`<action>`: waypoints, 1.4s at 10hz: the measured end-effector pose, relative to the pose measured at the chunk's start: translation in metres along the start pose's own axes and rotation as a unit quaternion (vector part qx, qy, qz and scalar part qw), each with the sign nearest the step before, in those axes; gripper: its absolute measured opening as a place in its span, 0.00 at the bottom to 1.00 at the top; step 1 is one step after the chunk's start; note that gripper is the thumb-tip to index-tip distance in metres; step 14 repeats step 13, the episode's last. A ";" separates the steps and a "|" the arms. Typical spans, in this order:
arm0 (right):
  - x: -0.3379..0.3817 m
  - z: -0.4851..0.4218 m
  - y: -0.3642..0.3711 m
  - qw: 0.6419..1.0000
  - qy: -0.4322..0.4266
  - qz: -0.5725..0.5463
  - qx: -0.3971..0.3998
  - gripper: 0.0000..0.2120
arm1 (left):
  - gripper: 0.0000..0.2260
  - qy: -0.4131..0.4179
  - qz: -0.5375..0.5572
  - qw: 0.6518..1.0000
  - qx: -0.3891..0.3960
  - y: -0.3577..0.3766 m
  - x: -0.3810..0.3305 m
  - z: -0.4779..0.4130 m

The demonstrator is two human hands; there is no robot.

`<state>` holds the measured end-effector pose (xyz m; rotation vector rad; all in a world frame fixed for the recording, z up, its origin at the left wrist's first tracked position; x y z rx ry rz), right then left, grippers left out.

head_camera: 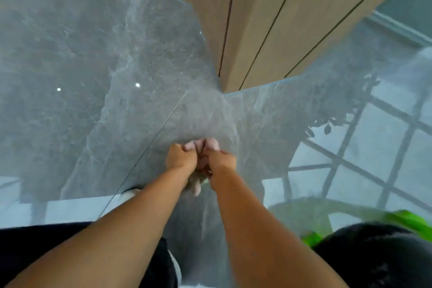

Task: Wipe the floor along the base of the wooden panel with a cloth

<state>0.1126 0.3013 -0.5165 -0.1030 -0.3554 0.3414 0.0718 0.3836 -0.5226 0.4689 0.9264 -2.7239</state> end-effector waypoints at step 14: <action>-0.045 0.577 -0.379 0.929 -0.078 0.317 -0.174 0.21 | 0.13 0.067 -0.171 0.902 0.390 -0.134 -0.142 0.633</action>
Point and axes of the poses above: each hand's wrist, its own z-axis away from the middle knuckle, its own y-axis out of the palm, x = y × z, the point moved 1 cm from there along -z, towards the middle knuckle, and after that the axes turned 1 degree about -z, right-handed, at the moved point
